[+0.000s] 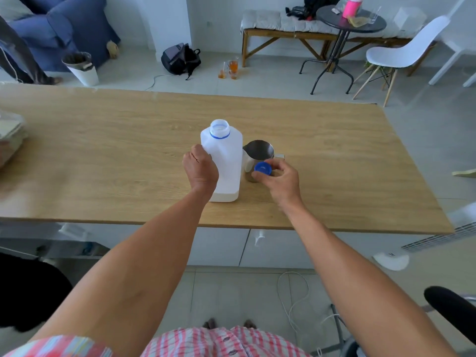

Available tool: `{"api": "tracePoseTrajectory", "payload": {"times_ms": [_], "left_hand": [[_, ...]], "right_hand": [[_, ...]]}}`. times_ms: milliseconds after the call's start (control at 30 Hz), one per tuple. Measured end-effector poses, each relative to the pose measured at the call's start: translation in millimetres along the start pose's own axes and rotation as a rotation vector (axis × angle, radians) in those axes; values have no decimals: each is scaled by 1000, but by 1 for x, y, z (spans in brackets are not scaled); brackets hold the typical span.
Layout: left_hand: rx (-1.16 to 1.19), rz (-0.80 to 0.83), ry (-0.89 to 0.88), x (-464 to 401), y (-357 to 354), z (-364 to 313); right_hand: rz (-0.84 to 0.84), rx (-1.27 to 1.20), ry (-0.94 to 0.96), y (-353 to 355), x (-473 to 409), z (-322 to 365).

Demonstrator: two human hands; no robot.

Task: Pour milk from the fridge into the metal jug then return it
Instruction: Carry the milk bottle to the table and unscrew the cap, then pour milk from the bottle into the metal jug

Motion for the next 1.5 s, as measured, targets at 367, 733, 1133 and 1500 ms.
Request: {"api": "tracePoseTrajectory", "payload": {"times_ms": [367, 733, 1133, 1500], "left_hand": [[16, -13, 0, -2, -3, 3], [80, -9, 22, -4, -5, 7], [58, -17, 12, -3, -3, 5], [56, -7, 42, -9, -5, 12]], "right_hand": [[10, 340, -67, -3, 9, -84], [-24, 346, -11, 1, 9, -69], [-44, 353, -17, 15, -83, 3], [63, 283, -259, 16, -69, -26]]}}
Point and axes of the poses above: each hand's wrist, its own x-axis away from the middle knuckle, its own y-axis out of the back of the hand, z = x × y, the point moved 6 cm from there along -x, towards the middle knuckle, and after that the axes turned 13 degrees about -x, right-handed, at the moved point
